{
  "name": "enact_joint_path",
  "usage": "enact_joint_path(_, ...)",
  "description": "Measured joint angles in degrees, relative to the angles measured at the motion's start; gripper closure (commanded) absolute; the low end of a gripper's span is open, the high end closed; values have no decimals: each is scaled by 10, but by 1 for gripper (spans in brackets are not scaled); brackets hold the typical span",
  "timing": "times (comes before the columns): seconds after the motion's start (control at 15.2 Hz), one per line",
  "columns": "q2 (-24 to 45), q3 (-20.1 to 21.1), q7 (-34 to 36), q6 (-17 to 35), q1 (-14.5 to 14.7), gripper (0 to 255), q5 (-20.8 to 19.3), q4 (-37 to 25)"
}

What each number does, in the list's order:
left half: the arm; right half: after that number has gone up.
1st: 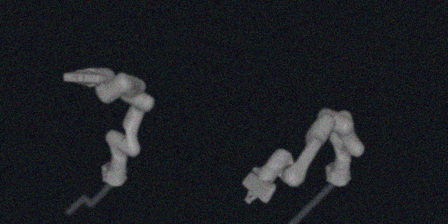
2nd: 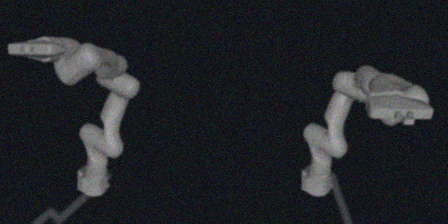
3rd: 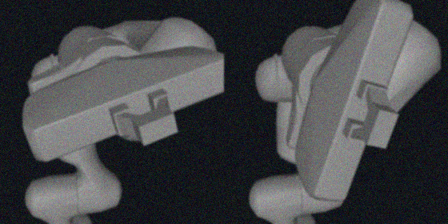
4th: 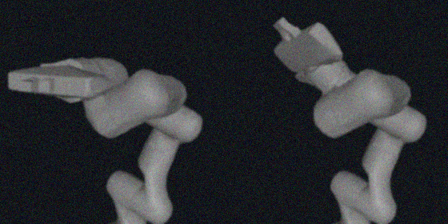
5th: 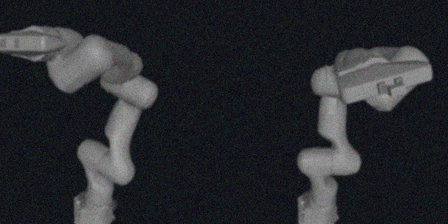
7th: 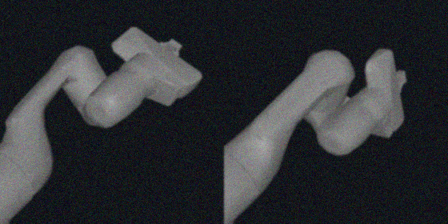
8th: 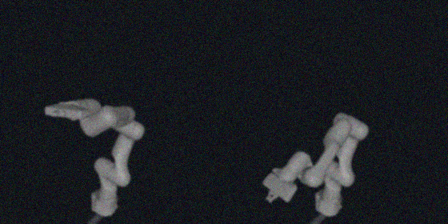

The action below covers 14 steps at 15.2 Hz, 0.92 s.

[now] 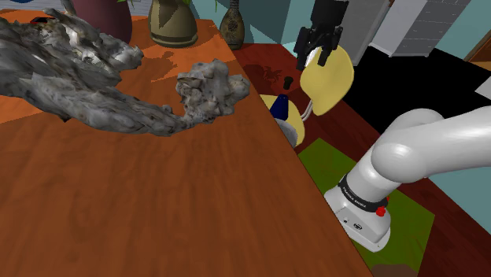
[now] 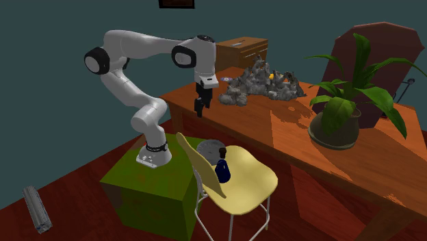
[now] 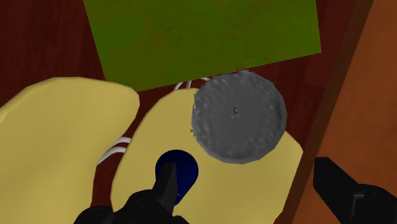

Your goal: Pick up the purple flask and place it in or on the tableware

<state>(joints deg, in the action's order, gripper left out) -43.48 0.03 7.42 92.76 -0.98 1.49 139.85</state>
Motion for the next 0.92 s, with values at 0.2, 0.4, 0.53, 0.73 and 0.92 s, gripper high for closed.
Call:
enact_joint_path(0.2, 17, -8, -9, 22, -5, 0, -7, 3)
enact_joint_path(0.4, 58, -25, -26, 68, -15, 0, -21, 0)
enact_joint_path(0.53, 84, -37, -38, 103, -22, 0, -30, 5)
enact_joint_path(0.73, 135, -52, -53, 151, -29, 0, -39, -7)
enact_joint_path(0.92, 189, -71, -72, 197, -37, 0, -47, -23)
